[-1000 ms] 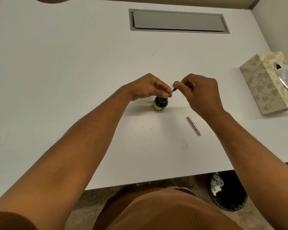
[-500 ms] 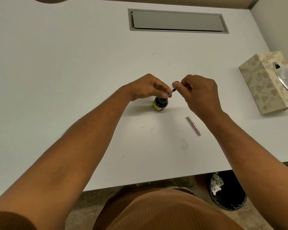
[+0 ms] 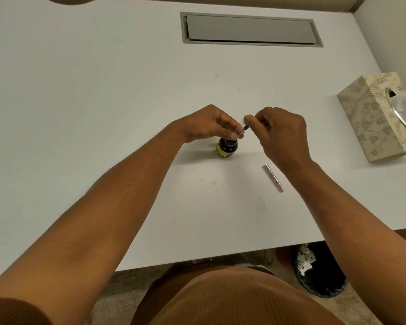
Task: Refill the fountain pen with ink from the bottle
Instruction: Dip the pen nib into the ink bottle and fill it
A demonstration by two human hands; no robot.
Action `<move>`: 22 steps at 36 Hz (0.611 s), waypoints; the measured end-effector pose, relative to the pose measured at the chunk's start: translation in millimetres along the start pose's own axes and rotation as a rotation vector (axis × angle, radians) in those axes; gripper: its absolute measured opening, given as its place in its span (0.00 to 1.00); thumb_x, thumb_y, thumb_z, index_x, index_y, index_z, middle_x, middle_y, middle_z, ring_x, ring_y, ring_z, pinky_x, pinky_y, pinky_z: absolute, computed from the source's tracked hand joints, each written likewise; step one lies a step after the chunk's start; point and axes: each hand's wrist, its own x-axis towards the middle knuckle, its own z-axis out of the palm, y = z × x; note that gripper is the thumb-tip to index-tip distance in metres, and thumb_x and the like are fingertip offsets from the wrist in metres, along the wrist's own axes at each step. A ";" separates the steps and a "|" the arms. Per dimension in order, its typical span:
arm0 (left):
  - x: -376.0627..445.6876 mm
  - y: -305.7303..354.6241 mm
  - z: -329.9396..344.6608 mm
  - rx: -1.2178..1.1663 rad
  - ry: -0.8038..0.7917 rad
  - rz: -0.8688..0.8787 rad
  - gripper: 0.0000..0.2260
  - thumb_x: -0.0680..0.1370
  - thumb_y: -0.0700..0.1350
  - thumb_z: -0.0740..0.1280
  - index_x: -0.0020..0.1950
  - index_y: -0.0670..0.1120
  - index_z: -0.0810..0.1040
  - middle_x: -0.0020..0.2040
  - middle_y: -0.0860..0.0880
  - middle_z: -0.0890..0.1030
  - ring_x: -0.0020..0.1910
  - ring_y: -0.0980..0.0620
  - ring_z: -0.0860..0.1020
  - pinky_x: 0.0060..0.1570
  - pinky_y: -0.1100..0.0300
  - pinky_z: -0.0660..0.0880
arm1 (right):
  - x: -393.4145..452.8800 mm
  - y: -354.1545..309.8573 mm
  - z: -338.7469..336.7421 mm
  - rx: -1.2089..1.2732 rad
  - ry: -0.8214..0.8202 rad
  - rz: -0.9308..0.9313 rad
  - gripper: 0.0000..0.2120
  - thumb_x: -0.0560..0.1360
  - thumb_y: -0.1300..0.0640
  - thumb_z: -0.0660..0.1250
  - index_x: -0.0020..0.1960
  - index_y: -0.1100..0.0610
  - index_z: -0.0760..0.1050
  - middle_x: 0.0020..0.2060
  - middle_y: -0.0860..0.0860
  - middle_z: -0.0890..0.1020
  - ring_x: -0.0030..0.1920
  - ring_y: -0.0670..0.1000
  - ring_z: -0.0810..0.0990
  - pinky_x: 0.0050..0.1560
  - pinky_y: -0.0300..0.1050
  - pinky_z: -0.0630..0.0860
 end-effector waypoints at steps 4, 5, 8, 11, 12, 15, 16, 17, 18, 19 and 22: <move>-0.1 -0.5 0.0 -0.009 -0.003 -0.008 0.09 0.76 0.37 0.73 0.55 0.46 0.85 0.52 0.48 0.86 0.51 0.60 0.83 0.51 0.69 0.75 | -0.2 0.5 1.3 0.000 0.003 0.010 0.15 0.79 0.50 0.69 0.39 0.59 0.79 0.28 0.49 0.74 0.30 0.50 0.70 0.33 0.46 0.69; -0.1 -0.5 -0.1 -0.007 -0.006 -0.009 0.09 0.76 0.38 0.74 0.55 0.46 0.85 0.52 0.49 0.86 0.51 0.60 0.82 0.51 0.69 0.75 | -0.1 0.5 1.4 0.001 0.004 0.012 0.15 0.79 0.50 0.69 0.39 0.59 0.79 0.28 0.48 0.73 0.30 0.50 0.70 0.33 0.45 0.69; 0.0 0.0 -0.4 -0.009 -0.011 -0.017 0.09 0.75 0.38 0.74 0.54 0.47 0.85 0.52 0.50 0.86 0.52 0.60 0.82 0.52 0.68 0.75 | -0.5 0.6 1.9 0.015 0.011 0.026 0.15 0.79 0.50 0.69 0.39 0.59 0.79 0.28 0.50 0.75 0.30 0.50 0.71 0.33 0.46 0.70; 0.6 0.3 -0.4 -0.015 -0.010 -0.022 0.09 0.75 0.38 0.74 0.54 0.47 0.85 0.51 0.50 0.87 0.53 0.59 0.83 0.52 0.68 0.75 | -0.6 1.6 2.3 0.033 -0.005 0.050 0.14 0.78 0.50 0.69 0.40 0.59 0.79 0.29 0.51 0.77 0.31 0.51 0.73 0.34 0.48 0.72; 0.8 0.3 -0.4 -0.012 -0.009 -0.022 0.09 0.75 0.38 0.74 0.54 0.47 0.85 0.52 0.50 0.87 0.53 0.59 0.83 0.53 0.68 0.75 | -0.2 2.1 1.8 0.039 -0.015 0.058 0.14 0.78 0.49 0.69 0.40 0.59 0.79 0.29 0.51 0.77 0.31 0.51 0.73 0.35 0.49 0.72; 1.4 0.8 -0.5 -0.010 -0.001 -0.020 0.10 0.75 0.37 0.74 0.55 0.46 0.85 0.51 0.49 0.87 0.53 0.59 0.83 0.51 0.69 0.75 | 1.6 3.3 -0.8 0.049 -0.045 0.078 0.14 0.78 0.48 0.70 0.41 0.58 0.80 0.29 0.51 0.78 0.32 0.52 0.75 0.36 0.50 0.74; 1.6 1.0 -0.3 -0.009 0.000 -0.017 0.10 0.75 0.37 0.74 0.55 0.45 0.84 0.51 0.49 0.87 0.52 0.59 0.83 0.51 0.69 0.75 | 1.9 3.4 -1.3 0.052 -0.052 0.085 0.14 0.78 0.48 0.70 0.41 0.57 0.80 0.29 0.51 0.78 0.32 0.52 0.75 0.36 0.50 0.74; 1.8 1.2 0.0 -0.006 -0.001 -0.014 0.10 0.75 0.37 0.74 0.55 0.45 0.85 0.51 0.49 0.87 0.52 0.59 0.83 0.51 0.69 0.75 | 1.8 3.3 -1.5 0.053 -0.055 0.091 0.14 0.78 0.48 0.70 0.41 0.57 0.80 0.29 0.50 0.78 0.32 0.51 0.75 0.36 0.50 0.73; 2.0 1.4 0.3 -0.002 -0.002 -0.012 0.10 0.75 0.37 0.74 0.55 0.45 0.85 0.50 0.49 0.87 0.51 0.59 0.83 0.50 0.70 0.75 | 1.5 3.3 -1.5 0.054 -0.055 0.095 0.14 0.78 0.48 0.70 0.41 0.57 0.80 0.29 0.50 0.78 0.32 0.51 0.74 0.36 0.49 0.73; 2.1 1.6 0.7 0.000 -0.002 -0.010 0.09 0.75 0.37 0.73 0.55 0.45 0.85 0.50 0.49 0.87 0.51 0.59 0.83 0.50 0.70 0.75 | 1.1 3.1 -1.2 0.054 -0.050 0.098 0.14 0.78 0.47 0.70 0.41 0.57 0.80 0.29 0.49 0.78 0.31 0.50 0.74 0.36 0.48 0.73; 2.2 1.7 1.0 0.002 -0.005 -0.010 0.09 0.75 0.37 0.73 0.55 0.45 0.85 0.50 0.49 0.86 0.51 0.59 0.83 0.50 0.70 0.75 | -0.5 3.2 0.1 0.052 -0.030 0.093 0.14 0.78 0.48 0.70 0.41 0.57 0.80 0.30 0.48 0.77 0.31 0.49 0.74 0.35 0.45 0.71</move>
